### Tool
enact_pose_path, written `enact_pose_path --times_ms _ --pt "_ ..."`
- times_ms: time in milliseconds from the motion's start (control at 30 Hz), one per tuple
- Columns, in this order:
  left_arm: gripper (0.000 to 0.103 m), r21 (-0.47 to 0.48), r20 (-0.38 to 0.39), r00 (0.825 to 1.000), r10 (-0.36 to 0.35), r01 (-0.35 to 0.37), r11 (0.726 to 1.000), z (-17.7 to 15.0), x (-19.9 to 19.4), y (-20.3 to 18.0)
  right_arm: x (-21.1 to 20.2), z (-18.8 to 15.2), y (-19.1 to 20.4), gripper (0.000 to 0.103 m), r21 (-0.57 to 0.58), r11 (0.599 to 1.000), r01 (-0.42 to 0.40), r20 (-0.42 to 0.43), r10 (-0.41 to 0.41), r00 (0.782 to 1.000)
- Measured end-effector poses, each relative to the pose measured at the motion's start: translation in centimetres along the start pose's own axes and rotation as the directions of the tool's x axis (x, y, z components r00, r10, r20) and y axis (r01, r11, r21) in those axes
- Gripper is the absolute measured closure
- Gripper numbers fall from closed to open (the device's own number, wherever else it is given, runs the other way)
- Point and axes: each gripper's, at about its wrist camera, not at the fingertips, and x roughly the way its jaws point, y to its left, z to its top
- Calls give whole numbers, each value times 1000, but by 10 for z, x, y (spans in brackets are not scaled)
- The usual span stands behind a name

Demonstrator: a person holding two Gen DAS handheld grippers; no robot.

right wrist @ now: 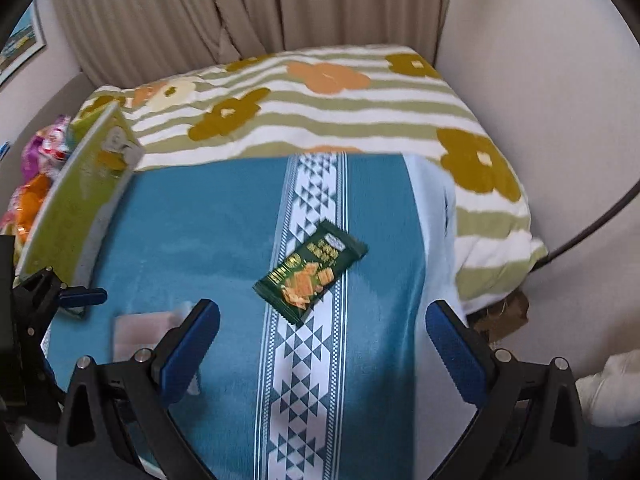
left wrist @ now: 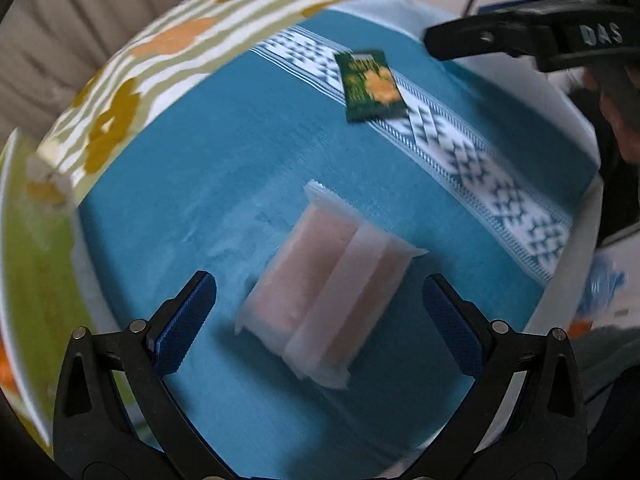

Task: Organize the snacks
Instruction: 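Grasp the white-wrapped pink cake with the left tool while the right tool grasps the green cracker packet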

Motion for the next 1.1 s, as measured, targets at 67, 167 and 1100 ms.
enact_pose_path --times_ms 67,167,1100 --pt "1 31 -9 1000 -20 20 999 0 9 0 14 -2 2 1 21 1000 15 -17 -15 1000" --pt "8 79 -32 998 -54 56 995 -1 23 0 32 -1 4 1 63 997 42 -31 -40 999" --pt "36 -70 -27 997 -75 73 995 12 31 44 94 22 18 47 162 971 174 -52 -168 984"
